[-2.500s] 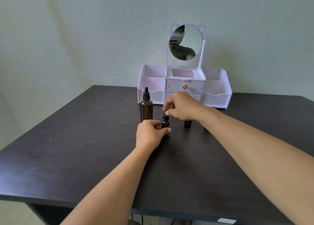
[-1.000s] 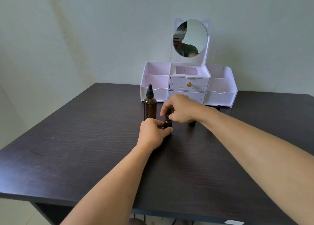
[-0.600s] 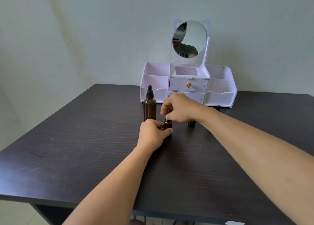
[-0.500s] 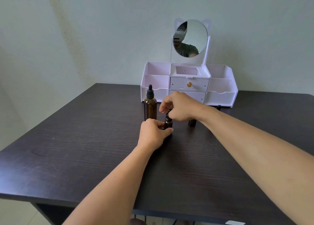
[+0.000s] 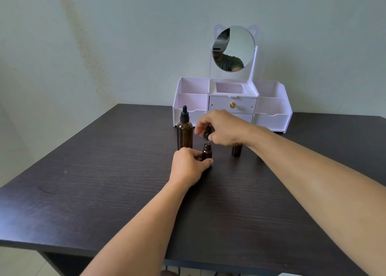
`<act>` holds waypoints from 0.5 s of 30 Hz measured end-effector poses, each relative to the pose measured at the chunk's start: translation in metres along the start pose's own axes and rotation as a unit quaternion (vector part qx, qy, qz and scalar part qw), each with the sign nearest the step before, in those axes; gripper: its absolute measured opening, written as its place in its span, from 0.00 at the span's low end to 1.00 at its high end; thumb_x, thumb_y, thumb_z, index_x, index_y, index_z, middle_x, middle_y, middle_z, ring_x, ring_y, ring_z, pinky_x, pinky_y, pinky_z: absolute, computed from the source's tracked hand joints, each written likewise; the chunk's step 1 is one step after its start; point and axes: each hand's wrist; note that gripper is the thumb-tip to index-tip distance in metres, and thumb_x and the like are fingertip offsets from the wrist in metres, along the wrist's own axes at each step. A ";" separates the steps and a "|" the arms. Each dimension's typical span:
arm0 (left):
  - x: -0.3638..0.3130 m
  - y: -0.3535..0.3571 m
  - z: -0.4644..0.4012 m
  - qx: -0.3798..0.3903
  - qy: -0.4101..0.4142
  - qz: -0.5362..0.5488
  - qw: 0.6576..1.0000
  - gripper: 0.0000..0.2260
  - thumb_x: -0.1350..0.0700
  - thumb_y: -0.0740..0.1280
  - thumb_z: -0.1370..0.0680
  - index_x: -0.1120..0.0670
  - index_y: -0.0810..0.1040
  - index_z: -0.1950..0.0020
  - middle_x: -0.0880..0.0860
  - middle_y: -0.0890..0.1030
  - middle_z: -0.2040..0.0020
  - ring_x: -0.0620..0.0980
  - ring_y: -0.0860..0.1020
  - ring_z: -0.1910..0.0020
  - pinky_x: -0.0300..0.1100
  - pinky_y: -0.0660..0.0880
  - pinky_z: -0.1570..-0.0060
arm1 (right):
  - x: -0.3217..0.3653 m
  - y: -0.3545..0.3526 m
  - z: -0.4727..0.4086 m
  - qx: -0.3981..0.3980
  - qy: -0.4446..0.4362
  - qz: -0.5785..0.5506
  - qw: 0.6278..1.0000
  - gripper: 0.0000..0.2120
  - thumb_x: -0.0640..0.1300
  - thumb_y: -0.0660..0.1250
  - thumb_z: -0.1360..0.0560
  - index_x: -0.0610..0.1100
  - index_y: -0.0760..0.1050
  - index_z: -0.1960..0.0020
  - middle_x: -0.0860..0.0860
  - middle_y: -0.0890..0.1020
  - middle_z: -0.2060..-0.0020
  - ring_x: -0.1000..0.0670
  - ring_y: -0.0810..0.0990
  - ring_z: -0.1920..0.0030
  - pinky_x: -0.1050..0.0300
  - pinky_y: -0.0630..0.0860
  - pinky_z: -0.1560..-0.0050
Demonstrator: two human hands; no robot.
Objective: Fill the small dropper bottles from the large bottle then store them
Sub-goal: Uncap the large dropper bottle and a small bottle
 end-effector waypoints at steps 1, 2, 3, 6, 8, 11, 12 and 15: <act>-0.001 0.000 0.000 0.000 -0.001 0.001 1.000 0.16 0.50 0.74 0.28 0.55 0.82 0.42 0.48 0.79 0.60 0.45 0.76 0.61 0.35 0.72 0.63 | 0.000 -0.002 0.000 -0.007 -0.002 0.001 1.000 0.20 0.28 0.64 0.30 0.46 0.80 0.45 0.53 0.81 0.54 0.53 0.79 0.50 0.64 0.75 0.54; -0.001 0.000 0.000 0.001 -0.002 0.002 1.000 0.16 0.50 0.74 0.27 0.55 0.82 0.42 0.49 0.79 0.60 0.45 0.77 0.61 0.36 0.72 0.62 | -0.001 -0.004 0.000 -0.017 -0.004 0.003 1.000 0.19 0.29 0.65 0.30 0.46 0.80 0.45 0.53 0.81 0.54 0.53 0.80 0.51 0.66 0.74 0.55; -0.001 -0.001 -0.001 0.002 -0.003 0.001 1.000 0.16 0.50 0.74 0.27 0.55 0.82 0.42 0.49 0.80 0.59 0.45 0.77 0.60 0.36 0.73 0.61 | -0.001 -0.007 0.000 -0.025 -0.004 0.008 1.000 0.17 0.30 0.66 0.29 0.47 0.80 0.45 0.52 0.82 0.53 0.53 0.80 0.51 0.65 0.73 0.56; -0.002 -0.003 -0.001 0.012 -0.009 -0.004 1.000 0.15 0.50 0.74 0.28 0.55 0.83 0.44 0.49 0.80 0.59 0.44 0.77 0.60 0.33 0.71 0.63 | -0.003 -0.013 0.000 -0.055 0.004 0.021 0.998 0.11 0.38 0.69 0.28 0.48 0.80 0.48 0.52 0.82 0.52 0.52 0.79 0.51 0.59 0.74 0.50; -0.002 -0.006 -0.001 0.016 -0.008 -0.009 1.000 0.14 0.50 0.75 0.28 0.55 0.84 0.46 0.50 0.81 0.59 0.44 0.77 0.60 0.34 0.71 0.64 | -0.004 -0.016 0.001 -0.093 0.010 0.020 0.995 0.06 0.42 0.70 0.28 0.50 0.81 0.53 0.53 0.83 0.55 0.51 0.79 0.52 0.52 0.75 0.46; -0.001 -0.012 0.000 0.021 -0.010 -0.027 0.999 0.13 0.49 0.76 0.29 0.54 0.85 0.48 0.51 0.82 0.58 0.47 0.80 0.57 0.40 0.77 0.56 | -0.007 -0.017 0.003 -0.156 0.033 -0.011 0.987 0.02 0.43 0.71 0.28 0.46 0.82 0.56 0.52 0.82 0.59 0.52 0.79 0.57 0.56 0.76 0.51; 0.000 -0.014 0.000 0.019 -0.009 -0.034 0.999 0.13 0.49 0.76 0.29 0.54 0.85 0.49 0.50 0.83 0.58 0.47 0.80 0.57 0.42 0.79 0.54 | -0.008 -0.015 0.003 -0.175 0.047 -0.027 0.983 0.02 0.43 0.72 0.29 0.45 0.82 0.57 0.52 0.82 0.61 0.51 0.79 0.58 0.57 0.75 0.53; 0.005 -0.023 0.004 0.009 -0.003 -0.047 0.999 0.12 0.47 0.76 0.31 0.51 0.86 0.50 0.48 0.84 0.59 0.45 0.81 0.58 0.45 0.80 0.53 | -0.013 0.002 0.006 -0.193 0.092 -0.083 0.973 0.05 0.43 0.75 0.31 0.45 0.80 0.60 0.51 0.81 0.65 0.49 0.80 0.61 0.57 0.75 0.52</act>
Point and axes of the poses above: each hand's wrist, its own z-axis away from the middle knuckle, its own y-axis out of the palm, x = y × z
